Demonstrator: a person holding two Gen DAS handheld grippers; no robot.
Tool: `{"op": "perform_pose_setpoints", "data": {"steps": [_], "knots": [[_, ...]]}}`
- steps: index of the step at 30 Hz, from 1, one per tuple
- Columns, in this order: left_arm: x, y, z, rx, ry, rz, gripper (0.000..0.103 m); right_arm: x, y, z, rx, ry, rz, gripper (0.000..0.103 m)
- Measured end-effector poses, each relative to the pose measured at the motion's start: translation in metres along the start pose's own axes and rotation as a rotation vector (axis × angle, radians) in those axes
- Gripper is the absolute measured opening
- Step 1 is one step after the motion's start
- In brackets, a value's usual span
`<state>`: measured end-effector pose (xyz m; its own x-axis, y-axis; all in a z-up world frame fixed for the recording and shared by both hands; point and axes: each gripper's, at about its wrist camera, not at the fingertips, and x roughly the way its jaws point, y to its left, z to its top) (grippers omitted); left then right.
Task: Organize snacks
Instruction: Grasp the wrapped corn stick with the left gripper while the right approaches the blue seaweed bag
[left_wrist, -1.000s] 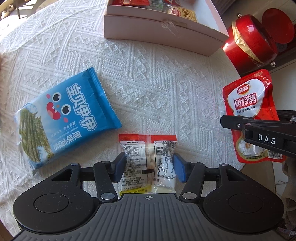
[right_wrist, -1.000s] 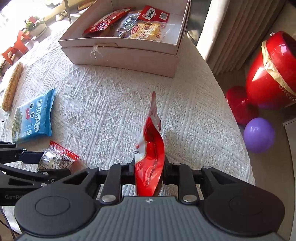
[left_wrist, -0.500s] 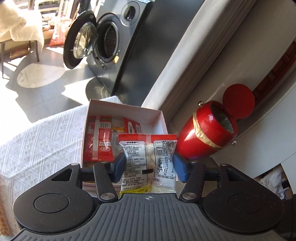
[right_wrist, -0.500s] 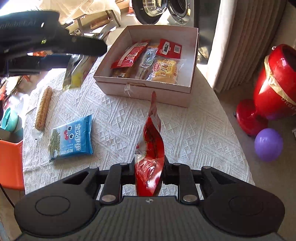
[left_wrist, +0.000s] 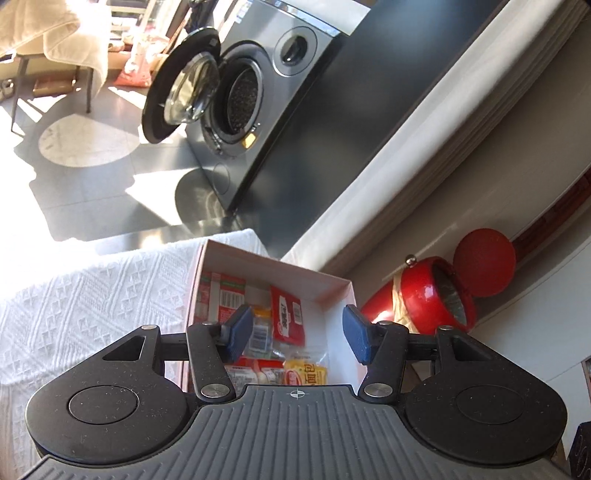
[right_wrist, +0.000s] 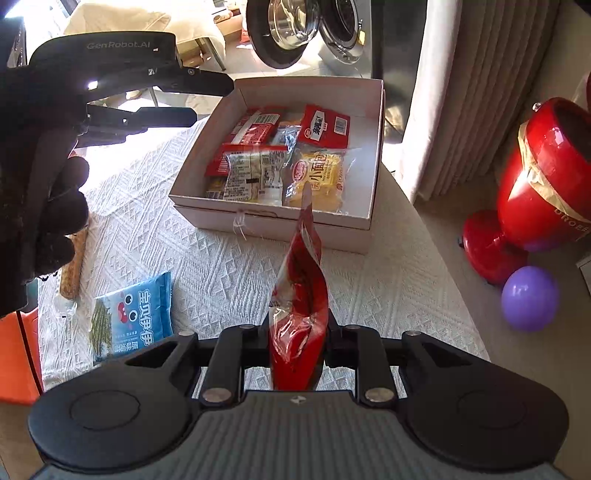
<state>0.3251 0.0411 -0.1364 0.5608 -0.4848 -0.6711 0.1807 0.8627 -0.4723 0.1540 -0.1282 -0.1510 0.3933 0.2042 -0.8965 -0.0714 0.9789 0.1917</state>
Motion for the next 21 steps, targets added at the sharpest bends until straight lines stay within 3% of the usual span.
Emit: {"op": "perform_pose_setpoints", "data": {"steps": [3, 5, 6, 7, 8, 10, 14, 18, 21], "knots": [[-0.015, 0.018, -0.004, 0.003, 0.008, 0.084, 0.059, -0.010, 0.010, 0.042, -0.014, -0.112, 0.042, 0.022], [-0.024, 0.039, -0.017, -0.009, 0.041, 0.155, 0.059, -0.011, 0.009, 0.073, 0.030, -0.203, 0.143, 0.022], [-0.027, 0.048, -0.024, -0.017, 0.054, 0.179, 0.059, -0.005, 0.006, 0.087, 0.053, -0.212, 0.171, 0.032], [-0.033, 0.060, -0.033, -0.027, 0.070, 0.203, 0.059, 0.003, 0.004, 0.097, 0.066, -0.207, 0.164, 0.056], [-0.036, 0.067, -0.039, -0.032, 0.078, 0.218, 0.059, 0.011, 0.002, 0.101, 0.075, -0.212, 0.122, 0.064], [-0.048, 0.084, -0.052, -0.029, 0.092, 0.265, 0.059, 0.028, 0.001, 0.099, 0.057, -0.185, -0.001, 0.065], [-0.074, 0.112, -0.070, -0.022, 0.070, 0.389, 0.059, 0.040, 0.003, 0.073, 0.002, -0.130, -0.077, 0.065], [-0.103, 0.145, -0.076, -0.076, 0.031, 0.549, 0.059, 0.038, 0.032, 0.044, -0.125, -0.136, -0.144, 0.065], [-0.110, 0.176, -0.083, -0.166, 0.074, 0.580, 0.059, 0.035, 0.062, 0.023, -0.232, -0.180, -0.185, 0.068]]}}
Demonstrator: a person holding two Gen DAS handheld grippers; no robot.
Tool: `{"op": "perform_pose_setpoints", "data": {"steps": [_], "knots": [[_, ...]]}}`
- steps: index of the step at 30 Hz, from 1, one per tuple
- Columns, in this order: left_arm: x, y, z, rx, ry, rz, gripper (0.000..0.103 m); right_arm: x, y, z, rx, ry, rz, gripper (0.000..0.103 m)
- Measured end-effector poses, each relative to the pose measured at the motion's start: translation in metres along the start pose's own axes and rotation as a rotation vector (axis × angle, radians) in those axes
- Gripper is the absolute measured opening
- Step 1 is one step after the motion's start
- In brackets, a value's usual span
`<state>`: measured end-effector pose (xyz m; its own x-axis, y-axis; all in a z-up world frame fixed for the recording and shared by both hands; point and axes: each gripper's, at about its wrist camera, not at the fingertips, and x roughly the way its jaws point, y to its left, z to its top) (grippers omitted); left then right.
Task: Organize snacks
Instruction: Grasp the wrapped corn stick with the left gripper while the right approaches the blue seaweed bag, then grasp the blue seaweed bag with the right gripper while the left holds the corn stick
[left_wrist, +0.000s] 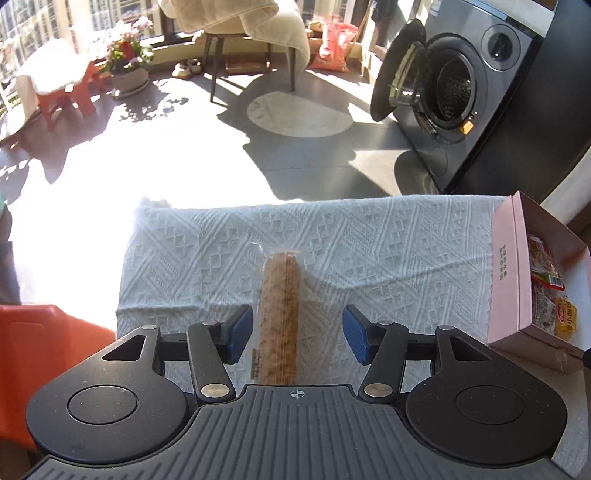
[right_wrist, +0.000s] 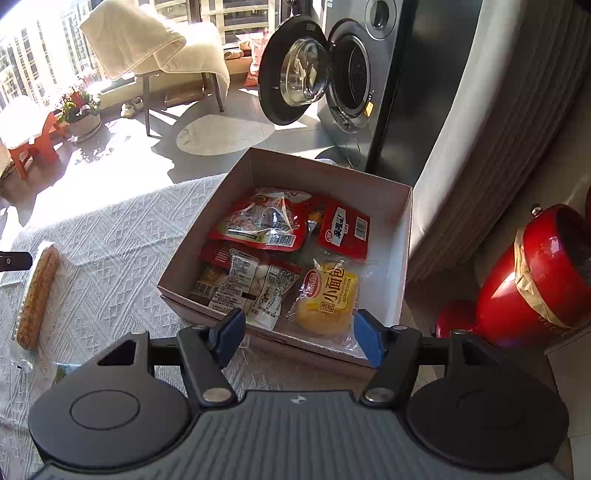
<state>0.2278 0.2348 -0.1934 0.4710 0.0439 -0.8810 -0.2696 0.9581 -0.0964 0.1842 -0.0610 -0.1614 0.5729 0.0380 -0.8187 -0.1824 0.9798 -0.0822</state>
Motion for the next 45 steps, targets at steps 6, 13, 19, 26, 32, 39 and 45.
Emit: {"op": "perform_pose_setpoints", "data": {"steps": [6, 13, 19, 26, 32, 39, 45], "knots": [[0.034, 0.014, -0.005, 0.031, 0.088, 0.027, 0.055, 0.002, 0.051, -0.019, -0.069, 0.056, 0.068, 0.075], [0.048, 0.002, -0.012, 0.115, 0.130, -0.073, 0.036, -0.001, 0.123, -0.041, -0.159, 0.166, 0.255, 0.075], [0.031, -0.018, -0.060, 0.219, 0.246, -0.192, 0.035, 0.009, 0.165, -0.065, -0.325, 0.279, 0.264, 0.075], [0.015, -0.026, -0.097, 0.153, 0.356, -0.302, 0.035, 0.023, 0.119, -0.063, -0.304, 0.257, 0.024, 0.077], [-0.006, -0.022, -0.097, 0.095, 0.304, -0.315, 0.031, 0.029, 0.080, -0.046, -0.062, 0.332, 0.074, 0.077], [0.010, -0.051, -0.060, 0.193, 0.241, -0.329, 0.024, 0.029, 0.068, -0.060, 0.117, 0.411, 0.109, 0.077], [0.011, -0.073, -0.065, 0.231, 0.251, -0.336, 0.024, 0.031, 0.054, -0.053, 0.237, 0.403, 0.142, 0.077]]}}
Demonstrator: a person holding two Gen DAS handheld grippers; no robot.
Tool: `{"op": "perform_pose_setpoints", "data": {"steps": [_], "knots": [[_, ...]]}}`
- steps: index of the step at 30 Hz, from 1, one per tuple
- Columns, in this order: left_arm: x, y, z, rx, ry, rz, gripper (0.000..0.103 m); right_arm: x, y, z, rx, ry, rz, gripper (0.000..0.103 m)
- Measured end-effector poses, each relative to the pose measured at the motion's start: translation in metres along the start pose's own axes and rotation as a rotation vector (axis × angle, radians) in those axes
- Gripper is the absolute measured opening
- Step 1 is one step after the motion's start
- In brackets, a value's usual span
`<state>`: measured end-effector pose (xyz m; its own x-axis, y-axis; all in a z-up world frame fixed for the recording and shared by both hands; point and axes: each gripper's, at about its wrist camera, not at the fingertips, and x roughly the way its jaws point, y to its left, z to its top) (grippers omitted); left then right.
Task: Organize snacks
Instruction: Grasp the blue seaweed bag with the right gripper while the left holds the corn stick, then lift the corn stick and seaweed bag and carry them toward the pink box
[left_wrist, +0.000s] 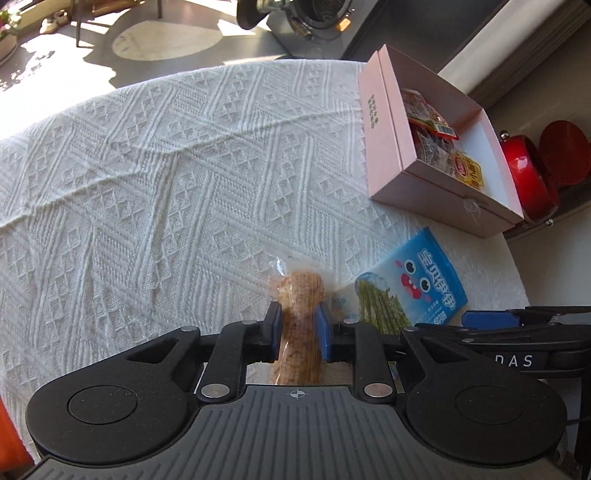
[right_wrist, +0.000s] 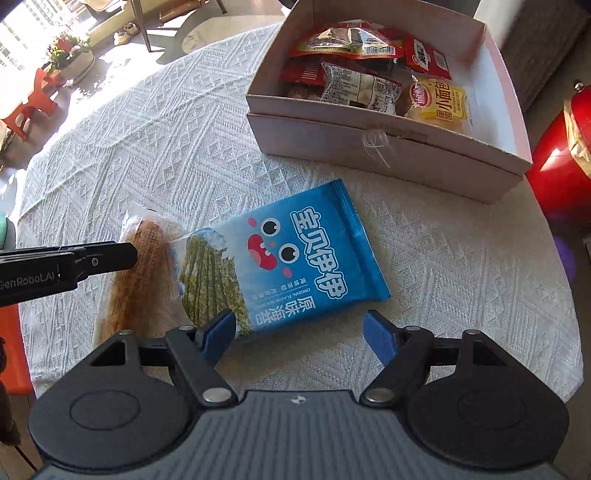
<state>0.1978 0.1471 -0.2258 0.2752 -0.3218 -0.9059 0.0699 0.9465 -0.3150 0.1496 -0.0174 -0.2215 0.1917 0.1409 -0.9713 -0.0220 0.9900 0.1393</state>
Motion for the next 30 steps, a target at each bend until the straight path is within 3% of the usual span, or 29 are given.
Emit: {"op": "perform_pose_setpoints", "data": {"steps": [4, 9, 13, 18, 24, 30], "knots": [[-0.009, -0.001, -0.016, -0.010, 0.015, 0.049, 0.026, 0.018, -0.009, 0.016, 0.194, 0.071, 0.052, 0.077], [-0.023, 0.003, -0.024, -0.061, 0.043, 0.073, 0.027, 0.030, -0.009, 0.025, 0.408, 0.047, -0.031, 0.082], [-0.027, -0.002, -0.028, -0.069, 0.077, 0.098, 0.030, 0.032, 0.015, 0.045, 0.332, -0.052, -0.102, 0.082], [-0.022, -0.004, -0.025, -0.089, 0.109, 0.093, 0.038, 0.043, 0.029, 0.050, 0.180, -0.042, -0.119, 0.089], [-0.012, -0.012, -0.022, -0.060, 0.135, 0.122, 0.039, 0.031, 0.022, 0.000, -0.088, -0.062, -0.121, 0.089], [-0.005, -0.015, -0.022, -0.044, 0.142, 0.164, 0.041, 0.016, -0.011, -0.039, -0.116, -0.083, -0.094, 0.089]]}}
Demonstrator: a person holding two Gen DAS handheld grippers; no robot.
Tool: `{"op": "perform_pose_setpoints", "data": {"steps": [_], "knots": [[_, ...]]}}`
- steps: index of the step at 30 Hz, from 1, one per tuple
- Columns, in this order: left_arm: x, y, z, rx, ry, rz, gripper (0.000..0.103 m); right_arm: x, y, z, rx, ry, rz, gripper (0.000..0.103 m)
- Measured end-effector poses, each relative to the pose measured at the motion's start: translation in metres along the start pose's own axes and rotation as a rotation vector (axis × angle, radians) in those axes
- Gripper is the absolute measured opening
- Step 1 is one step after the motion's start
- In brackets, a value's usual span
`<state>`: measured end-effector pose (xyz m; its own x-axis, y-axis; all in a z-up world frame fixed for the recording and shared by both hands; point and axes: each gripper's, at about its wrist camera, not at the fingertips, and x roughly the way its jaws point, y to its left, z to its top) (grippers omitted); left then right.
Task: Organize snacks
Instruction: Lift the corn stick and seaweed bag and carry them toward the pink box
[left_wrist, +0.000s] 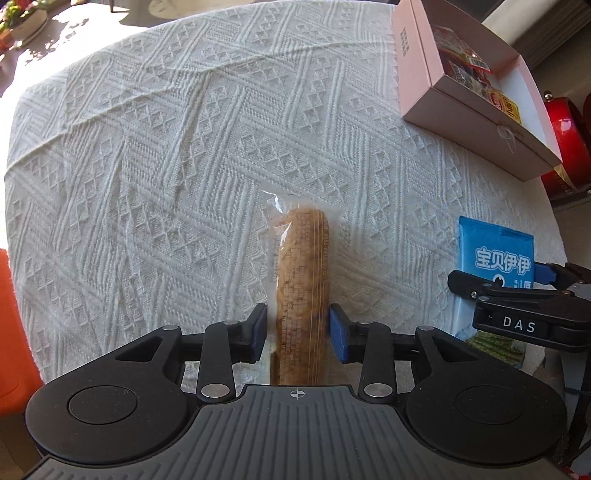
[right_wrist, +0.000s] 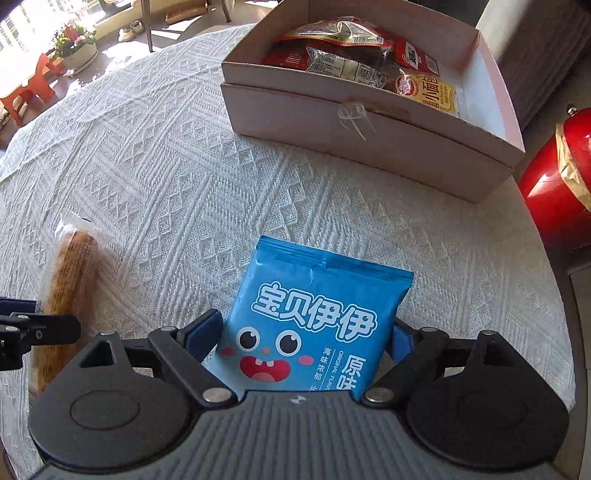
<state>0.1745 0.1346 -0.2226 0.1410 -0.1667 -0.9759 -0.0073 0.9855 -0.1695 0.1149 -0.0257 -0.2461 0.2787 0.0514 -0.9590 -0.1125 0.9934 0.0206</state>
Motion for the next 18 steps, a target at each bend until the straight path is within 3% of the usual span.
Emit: {"op": "perform_pose_setpoints", "data": {"steps": [5, 8, 12, 18], "knots": [[0.004, 0.000, 0.000, -0.003, 0.006, 0.027, 0.041, -0.025, -0.029, -0.006, 0.110, -0.060, 0.073, 0.089], [0.006, -0.003, 0.000, 0.006, 0.008, 0.038, 0.040, -0.019, -0.049, -0.004, 0.179, 0.000, 0.055, 0.089], [0.008, -0.004, 0.001, 0.002, 0.004, 0.043, 0.042, -0.003, -0.057, -0.007, 0.258, 0.078, 0.101, 0.089], [0.009, -0.003, 0.001, 0.000, 0.003, 0.042, 0.042, 0.004, -0.018, 0.010, 0.133, 0.042, 0.095, 0.090]]}}
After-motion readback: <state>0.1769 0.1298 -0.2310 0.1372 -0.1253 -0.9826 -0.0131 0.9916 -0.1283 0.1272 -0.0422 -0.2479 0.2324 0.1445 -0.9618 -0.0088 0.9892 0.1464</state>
